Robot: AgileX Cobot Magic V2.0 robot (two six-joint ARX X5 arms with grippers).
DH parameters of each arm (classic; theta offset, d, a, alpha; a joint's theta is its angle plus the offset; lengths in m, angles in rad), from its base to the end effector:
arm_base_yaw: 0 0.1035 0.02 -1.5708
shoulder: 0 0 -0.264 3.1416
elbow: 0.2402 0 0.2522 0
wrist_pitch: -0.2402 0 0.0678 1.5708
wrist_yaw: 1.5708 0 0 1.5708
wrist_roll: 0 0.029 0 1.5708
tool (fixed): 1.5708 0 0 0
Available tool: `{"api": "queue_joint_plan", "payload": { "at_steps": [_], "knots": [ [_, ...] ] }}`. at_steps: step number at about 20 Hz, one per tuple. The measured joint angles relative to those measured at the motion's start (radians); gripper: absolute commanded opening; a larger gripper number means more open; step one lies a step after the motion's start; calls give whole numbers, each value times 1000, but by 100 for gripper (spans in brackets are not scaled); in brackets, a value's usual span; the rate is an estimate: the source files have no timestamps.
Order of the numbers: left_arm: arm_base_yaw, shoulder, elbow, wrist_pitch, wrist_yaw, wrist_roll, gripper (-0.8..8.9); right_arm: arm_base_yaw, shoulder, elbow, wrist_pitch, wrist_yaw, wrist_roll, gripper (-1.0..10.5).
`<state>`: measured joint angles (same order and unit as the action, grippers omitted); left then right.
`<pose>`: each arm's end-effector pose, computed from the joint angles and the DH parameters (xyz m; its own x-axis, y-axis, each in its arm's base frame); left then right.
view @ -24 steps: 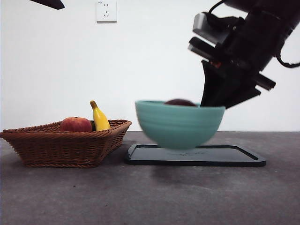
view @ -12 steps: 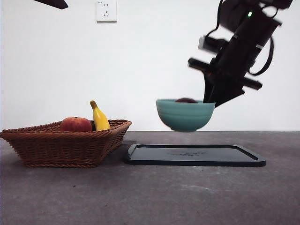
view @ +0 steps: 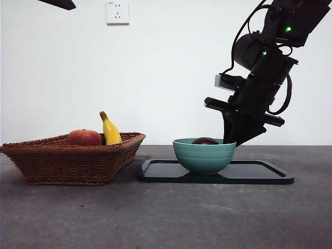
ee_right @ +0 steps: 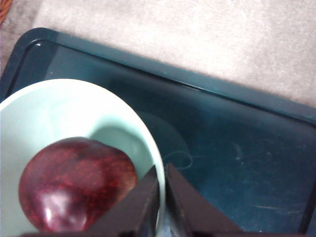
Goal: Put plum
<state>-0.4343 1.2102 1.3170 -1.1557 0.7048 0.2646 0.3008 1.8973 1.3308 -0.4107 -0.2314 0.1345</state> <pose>0.1815 -0.1049 0.3584 0.0719 -0.7475 -0.6603 0.7978 0.4404 -0.4117 0.3775 0.1241 0.1931 0.4521 0.3803 -0.8068 -0.3010 0.9165 0.2634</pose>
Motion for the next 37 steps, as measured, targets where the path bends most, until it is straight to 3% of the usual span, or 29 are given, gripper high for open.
{"api": "queue_joint_plan", "payload": {
  "at_steps": [2,3,8,16,22,27,32,37],
  "knots": [
    [0,0,0,1,0,0,374,0,0,0,0,0,0,199],
    [0,0,0,2,0,0,374,0,0,1,-2,0,0,218],
    [0,0,0,5,0,0,374,-5,-44,2,-27,22,1,220],
    [0,0,0,23,0,0,374,-14,-497,4,-190,-15,-10,220],
    [0,0,0,41,0,0,374,-14,-751,-4,-441,-66,-56,220],
    [0,0,0,50,0,0,374,-13,-955,-181,-439,-137,-60,220],
    [0,0,0,52,0,0,374,-13,-1159,-416,-446,-289,-78,220],
    [0,0,0,68,0,0,374,-13,-1266,-508,-472,-291,-79,220]
  ]
}}
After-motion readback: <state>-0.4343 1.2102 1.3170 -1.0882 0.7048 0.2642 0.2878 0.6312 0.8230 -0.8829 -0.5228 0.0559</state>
